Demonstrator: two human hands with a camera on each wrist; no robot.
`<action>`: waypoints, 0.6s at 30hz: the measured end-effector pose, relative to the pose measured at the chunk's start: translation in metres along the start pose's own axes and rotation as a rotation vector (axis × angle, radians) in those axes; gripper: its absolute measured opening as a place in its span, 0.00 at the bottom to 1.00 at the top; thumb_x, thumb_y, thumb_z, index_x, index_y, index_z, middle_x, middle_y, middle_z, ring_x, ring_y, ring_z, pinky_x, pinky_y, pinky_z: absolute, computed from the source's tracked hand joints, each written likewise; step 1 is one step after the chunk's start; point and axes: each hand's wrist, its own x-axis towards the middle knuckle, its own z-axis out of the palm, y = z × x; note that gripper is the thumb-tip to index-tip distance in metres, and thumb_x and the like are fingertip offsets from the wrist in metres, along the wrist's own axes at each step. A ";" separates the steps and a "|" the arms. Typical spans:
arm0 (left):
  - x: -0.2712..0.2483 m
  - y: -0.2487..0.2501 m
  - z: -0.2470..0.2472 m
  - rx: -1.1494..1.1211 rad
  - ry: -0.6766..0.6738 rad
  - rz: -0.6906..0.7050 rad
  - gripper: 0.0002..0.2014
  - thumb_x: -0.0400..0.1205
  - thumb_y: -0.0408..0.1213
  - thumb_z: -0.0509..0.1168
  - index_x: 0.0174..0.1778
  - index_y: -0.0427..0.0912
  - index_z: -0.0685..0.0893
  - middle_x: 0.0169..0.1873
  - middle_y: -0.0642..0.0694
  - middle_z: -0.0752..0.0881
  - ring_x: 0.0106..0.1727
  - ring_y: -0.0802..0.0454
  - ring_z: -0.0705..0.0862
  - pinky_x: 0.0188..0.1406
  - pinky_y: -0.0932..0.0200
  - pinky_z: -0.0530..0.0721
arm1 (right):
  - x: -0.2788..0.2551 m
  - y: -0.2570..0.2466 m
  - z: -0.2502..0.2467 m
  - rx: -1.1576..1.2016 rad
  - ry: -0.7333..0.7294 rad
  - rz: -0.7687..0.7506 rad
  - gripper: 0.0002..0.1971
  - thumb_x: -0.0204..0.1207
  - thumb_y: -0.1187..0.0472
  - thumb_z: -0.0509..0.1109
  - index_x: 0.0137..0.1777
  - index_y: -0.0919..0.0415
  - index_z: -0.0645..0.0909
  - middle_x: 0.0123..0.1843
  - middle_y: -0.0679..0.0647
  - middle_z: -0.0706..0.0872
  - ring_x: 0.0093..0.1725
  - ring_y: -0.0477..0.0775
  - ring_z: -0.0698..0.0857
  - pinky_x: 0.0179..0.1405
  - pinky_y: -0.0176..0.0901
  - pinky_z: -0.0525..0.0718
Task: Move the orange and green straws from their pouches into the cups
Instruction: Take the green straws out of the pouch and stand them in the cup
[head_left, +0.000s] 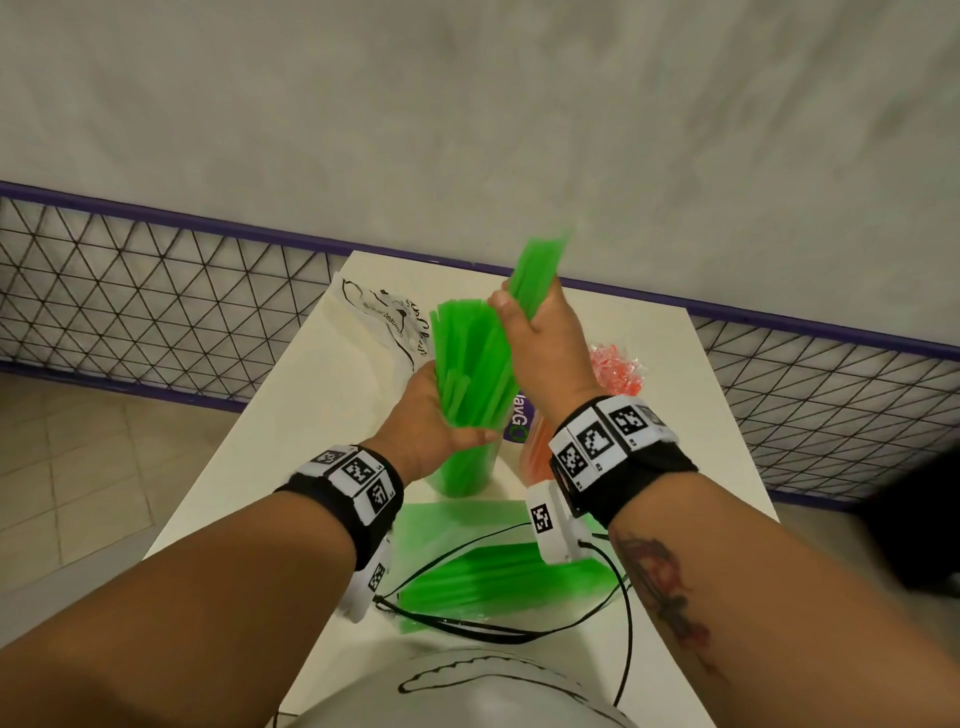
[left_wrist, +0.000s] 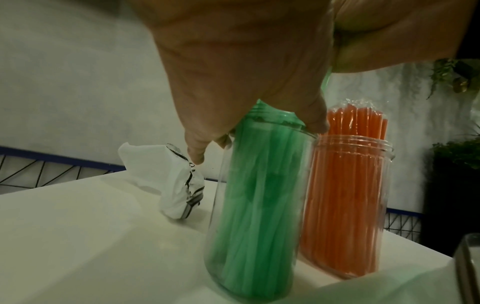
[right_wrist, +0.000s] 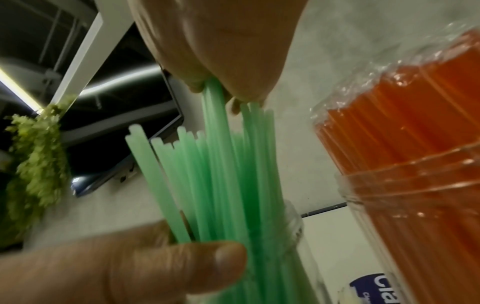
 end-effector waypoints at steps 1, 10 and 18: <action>0.001 0.000 0.000 -0.005 -0.006 0.004 0.54 0.51 0.59 0.85 0.74 0.53 0.70 0.68 0.48 0.80 0.68 0.54 0.82 0.71 0.45 0.81 | -0.001 0.004 0.002 -0.148 -0.044 -0.071 0.11 0.81 0.50 0.65 0.55 0.57 0.80 0.52 0.53 0.85 0.55 0.56 0.83 0.61 0.59 0.79; 0.001 -0.005 -0.002 -0.014 -0.006 0.008 0.53 0.52 0.56 0.86 0.74 0.55 0.70 0.67 0.50 0.80 0.68 0.54 0.82 0.71 0.44 0.81 | -0.005 -0.008 -0.007 -0.244 -0.035 -0.348 0.36 0.83 0.52 0.64 0.86 0.56 0.51 0.86 0.54 0.59 0.85 0.54 0.57 0.83 0.55 0.58; 0.002 -0.003 -0.003 -0.002 -0.012 0.041 0.44 0.60 0.45 0.86 0.68 0.57 0.69 0.68 0.50 0.78 0.68 0.56 0.79 0.71 0.52 0.79 | 0.004 -0.002 0.006 -0.803 -0.520 -0.297 0.26 0.89 0.47 0.47 0.85 0.53 0.57 0.86 0.50 0.59 0.86 0.54 0.56 0.83 0.58 0.49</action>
